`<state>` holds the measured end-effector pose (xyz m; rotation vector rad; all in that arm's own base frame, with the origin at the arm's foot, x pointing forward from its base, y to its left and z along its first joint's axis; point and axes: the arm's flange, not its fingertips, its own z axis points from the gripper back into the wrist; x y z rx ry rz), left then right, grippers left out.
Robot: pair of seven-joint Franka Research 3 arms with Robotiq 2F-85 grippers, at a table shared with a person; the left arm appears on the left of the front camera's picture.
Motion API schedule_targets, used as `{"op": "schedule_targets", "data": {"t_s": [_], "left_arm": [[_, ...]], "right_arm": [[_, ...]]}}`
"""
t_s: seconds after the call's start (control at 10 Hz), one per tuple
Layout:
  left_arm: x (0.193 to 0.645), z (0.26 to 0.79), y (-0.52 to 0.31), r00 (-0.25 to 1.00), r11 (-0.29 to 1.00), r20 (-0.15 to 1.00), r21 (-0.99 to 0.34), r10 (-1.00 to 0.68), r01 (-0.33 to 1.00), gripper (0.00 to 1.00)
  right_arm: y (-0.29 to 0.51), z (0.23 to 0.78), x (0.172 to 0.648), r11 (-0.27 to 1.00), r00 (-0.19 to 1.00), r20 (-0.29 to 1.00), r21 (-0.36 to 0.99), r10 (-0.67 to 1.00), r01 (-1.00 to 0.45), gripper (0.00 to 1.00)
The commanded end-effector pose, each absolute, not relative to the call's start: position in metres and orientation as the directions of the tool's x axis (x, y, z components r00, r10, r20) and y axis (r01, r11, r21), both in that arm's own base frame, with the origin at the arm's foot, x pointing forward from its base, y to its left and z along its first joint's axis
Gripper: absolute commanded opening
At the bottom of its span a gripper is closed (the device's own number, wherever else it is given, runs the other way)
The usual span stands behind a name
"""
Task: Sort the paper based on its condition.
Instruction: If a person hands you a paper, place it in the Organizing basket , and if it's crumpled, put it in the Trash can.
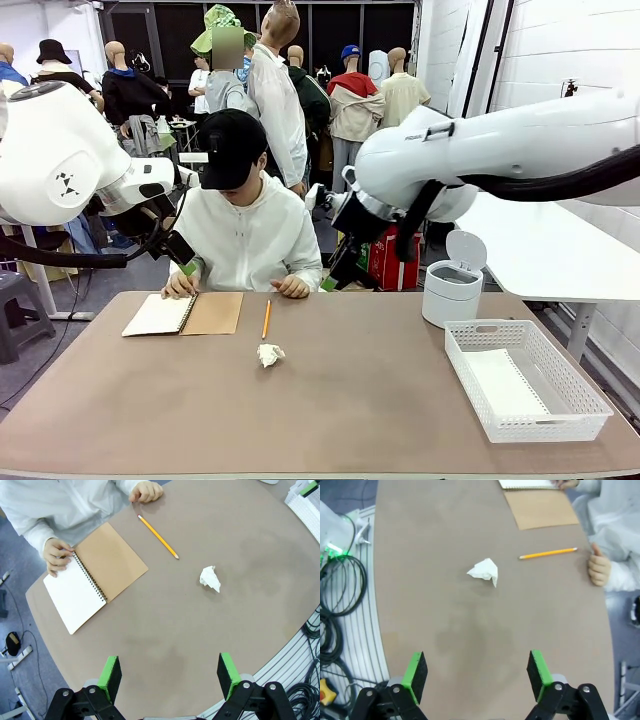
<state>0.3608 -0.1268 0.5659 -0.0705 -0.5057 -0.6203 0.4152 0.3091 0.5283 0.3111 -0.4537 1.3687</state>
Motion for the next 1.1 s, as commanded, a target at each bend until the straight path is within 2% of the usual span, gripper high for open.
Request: {"op": "schedule_targets", "data": {"t_s": [0.0, 0.1, 0.2, 0.6, 1.0], "left_arm": [[0.361, 0.567, -0.126, 0.696, 0.815, 0.478, 0.080, -0.537, 0.574, 1.00], [0.361, 0.567, -0.126, 0.696, 0.815, 0.478, 0.080, -0.537, 0.574, 1.00], [0.361, 0.567, -0.126, 0.696, 0.815, 0.478, 0.080, -0.537, 0.574, 1.00], [0.361, 0.567, -0.126, 0.696, 0.815, 0.478, 0.080, -0.537, 0.574, 1.00], [0.361, 0.567, -0.126, 0.696, 0.815, 0.478, 0.080, -0.537, 0.574, 1.00]], "right_arm": [[0.320, 0.529, 0.423, 0.185, 0.150, 0.431, -0.042, 0.890, -0.982, 1.00], [0.323, 0.529, 0.422, 0.185, 0.151, 0.422, -0.041, 0.894, -0.982, 1.00], [0.318, 0.525, 0.417, 0.172, 0.132, 0.467, -0.044, 0.875, -0.984, 1.00], [0.321, 0.526, 0.420, 0.174, 0.134, 0.456, -0.047, 0.880, -0.984, 1.00], [0.372, 0.482, 0.454, 0.044, 0.023, 0.387, -0.044, 0.922, -0.998, 1.00]]}}
